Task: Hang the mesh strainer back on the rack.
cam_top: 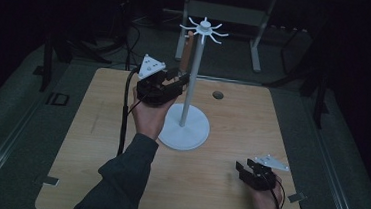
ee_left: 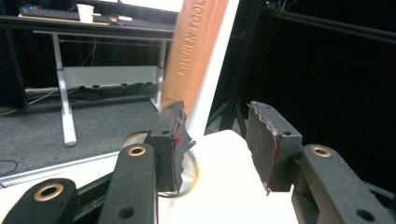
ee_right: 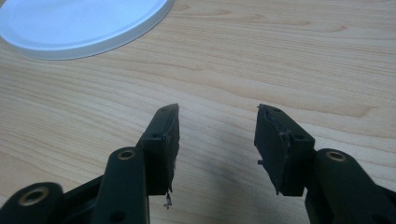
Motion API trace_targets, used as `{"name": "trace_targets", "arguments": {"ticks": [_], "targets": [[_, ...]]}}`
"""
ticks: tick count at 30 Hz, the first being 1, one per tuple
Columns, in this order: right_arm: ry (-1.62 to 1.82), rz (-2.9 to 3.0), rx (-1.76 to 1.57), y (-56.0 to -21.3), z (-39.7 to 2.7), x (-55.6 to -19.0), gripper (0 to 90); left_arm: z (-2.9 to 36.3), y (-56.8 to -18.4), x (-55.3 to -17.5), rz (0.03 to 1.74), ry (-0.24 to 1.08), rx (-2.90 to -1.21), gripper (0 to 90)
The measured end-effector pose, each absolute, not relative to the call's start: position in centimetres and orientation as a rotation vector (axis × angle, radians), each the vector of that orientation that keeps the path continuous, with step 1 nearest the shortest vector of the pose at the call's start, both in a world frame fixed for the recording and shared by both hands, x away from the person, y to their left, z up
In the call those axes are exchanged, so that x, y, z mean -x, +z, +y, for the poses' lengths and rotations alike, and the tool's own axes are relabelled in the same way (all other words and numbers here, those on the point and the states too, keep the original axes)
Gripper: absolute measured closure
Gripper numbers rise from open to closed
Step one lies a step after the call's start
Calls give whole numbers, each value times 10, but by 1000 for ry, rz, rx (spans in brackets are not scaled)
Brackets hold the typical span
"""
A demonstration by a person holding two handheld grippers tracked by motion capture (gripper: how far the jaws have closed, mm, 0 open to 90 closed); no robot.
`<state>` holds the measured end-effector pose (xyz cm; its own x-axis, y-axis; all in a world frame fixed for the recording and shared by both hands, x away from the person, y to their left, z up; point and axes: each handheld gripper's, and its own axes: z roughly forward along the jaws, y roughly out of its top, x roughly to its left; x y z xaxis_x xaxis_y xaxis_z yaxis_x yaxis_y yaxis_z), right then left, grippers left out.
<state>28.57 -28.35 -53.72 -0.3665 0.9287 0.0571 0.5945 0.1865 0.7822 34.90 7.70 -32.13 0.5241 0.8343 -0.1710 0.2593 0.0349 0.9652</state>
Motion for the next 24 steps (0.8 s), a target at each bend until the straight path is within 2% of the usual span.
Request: {"name": "trace_targets", "arguments": {"ticks": [24], "targets": [[1025, 2036, -1434, -537, -286, -286, 497, 92, -325, -344, 942, 478, -1645, 571]]}}
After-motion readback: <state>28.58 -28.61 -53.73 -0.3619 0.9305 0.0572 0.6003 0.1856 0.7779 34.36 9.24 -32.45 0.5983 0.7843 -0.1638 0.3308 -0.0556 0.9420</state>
